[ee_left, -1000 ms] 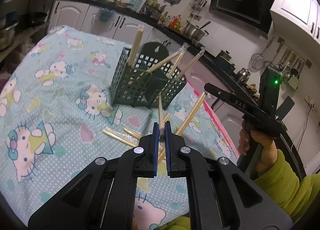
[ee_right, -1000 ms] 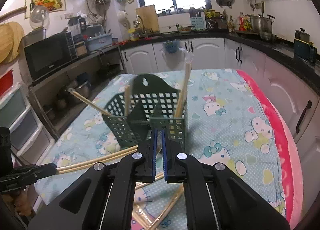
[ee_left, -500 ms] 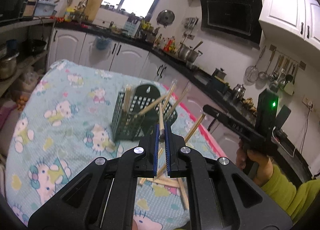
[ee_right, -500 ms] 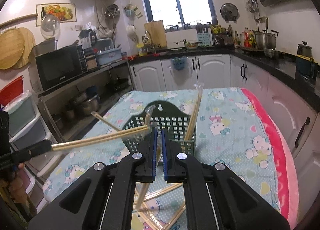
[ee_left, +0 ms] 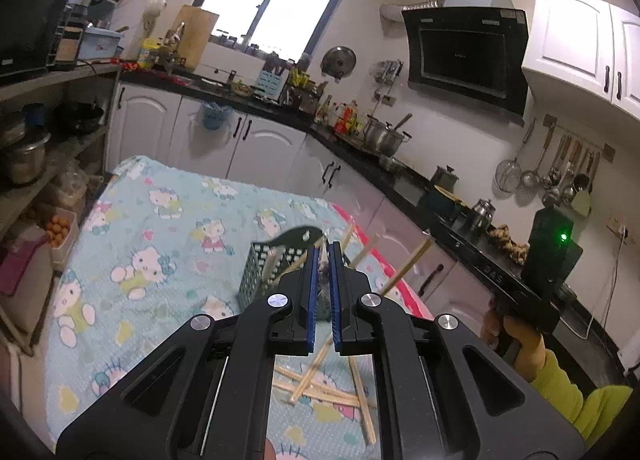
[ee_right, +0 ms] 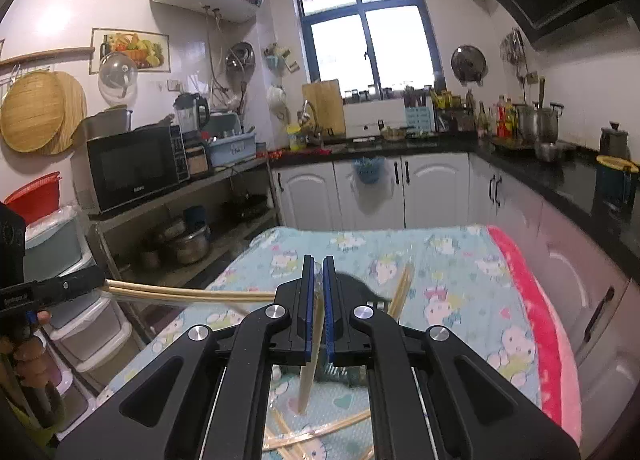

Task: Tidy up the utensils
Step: 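Lift the chopstick with the left tool and carry it over the caddy, then lower the chopstick into a caddy slot and open the left tool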

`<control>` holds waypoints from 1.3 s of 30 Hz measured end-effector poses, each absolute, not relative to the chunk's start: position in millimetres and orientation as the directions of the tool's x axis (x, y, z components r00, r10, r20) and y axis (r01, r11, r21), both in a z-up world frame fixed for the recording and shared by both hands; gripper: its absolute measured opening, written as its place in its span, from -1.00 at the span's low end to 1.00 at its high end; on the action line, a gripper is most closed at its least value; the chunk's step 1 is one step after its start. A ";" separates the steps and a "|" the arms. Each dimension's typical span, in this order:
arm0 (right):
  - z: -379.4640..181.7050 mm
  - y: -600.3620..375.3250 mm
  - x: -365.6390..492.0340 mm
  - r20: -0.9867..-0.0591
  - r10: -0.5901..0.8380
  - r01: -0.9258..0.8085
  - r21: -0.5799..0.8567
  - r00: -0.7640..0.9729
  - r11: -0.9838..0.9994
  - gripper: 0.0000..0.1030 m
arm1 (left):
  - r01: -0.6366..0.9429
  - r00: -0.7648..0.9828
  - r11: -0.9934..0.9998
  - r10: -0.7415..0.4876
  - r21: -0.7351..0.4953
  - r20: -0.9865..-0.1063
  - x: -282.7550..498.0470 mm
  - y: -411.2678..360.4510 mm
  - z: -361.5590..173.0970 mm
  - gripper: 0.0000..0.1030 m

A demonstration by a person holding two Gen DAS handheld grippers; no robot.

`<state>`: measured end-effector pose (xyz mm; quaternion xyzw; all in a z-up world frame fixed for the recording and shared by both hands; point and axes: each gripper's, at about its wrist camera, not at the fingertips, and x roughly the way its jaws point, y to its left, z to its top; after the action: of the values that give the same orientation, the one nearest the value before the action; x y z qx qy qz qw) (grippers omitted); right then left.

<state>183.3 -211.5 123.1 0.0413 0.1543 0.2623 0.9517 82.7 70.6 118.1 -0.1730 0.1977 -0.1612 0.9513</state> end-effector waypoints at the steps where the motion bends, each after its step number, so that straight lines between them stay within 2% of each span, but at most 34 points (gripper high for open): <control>1: 126.9 -212.1 185.0 -0.266 0.508 -0.483 0.157 0.819 0.861 -0.91 | 0.240 0.871 0.887 -0.377 -0.395 -0.316 83.2 70.4 120.5 -0.95; 6: 145.6 -215.0 194.3 -0.227 0.497 -0.473 0.156 0.837 0.867 -0.91 | 0.267 0.870 0.893 -0.386 -0.363 -0.307 96.5 57.4 136.3 -0.95; 15: 179.2 -220.7 208.9 -0.155 0.463 -0.445 0.140 0.873 0.885 -0.91 | 0.264 0.853 0.900 -0.386 -0.347 -0.353 134.7 42.9 144.2 -0.95; 19: 185.9 -223.1 219.5 -0.137 0.445 -0.430 0.127 0.885 0.894 -0.91 | 0.265 0.830 0.904 -0.390 -0.334 -0.398 148.7 34.8 140.3 -0.95; 29: 183.3 -220.7 243.4 -0.140 0.408 -0.395 0.111 0.902 0.912 -0.91 | 0.249 0.796 0.928 -0.359 -0.277 -0.487 169.5 22.7 127.0 -0.95; 39: 159.1 -211.8 264.3 -0.173 0.375 -0.361 0.105 0.911 0.927 -0.91 | 0.230 0.780 0.938 -0.337 -0.259 -0.528 177.3 20.5 117.3 -0.94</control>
<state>264.3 -211.8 159.1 0.0354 0.0952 0.1884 0.9768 177.3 20.5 117.3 -0.0902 0.2954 -0.1509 0.9391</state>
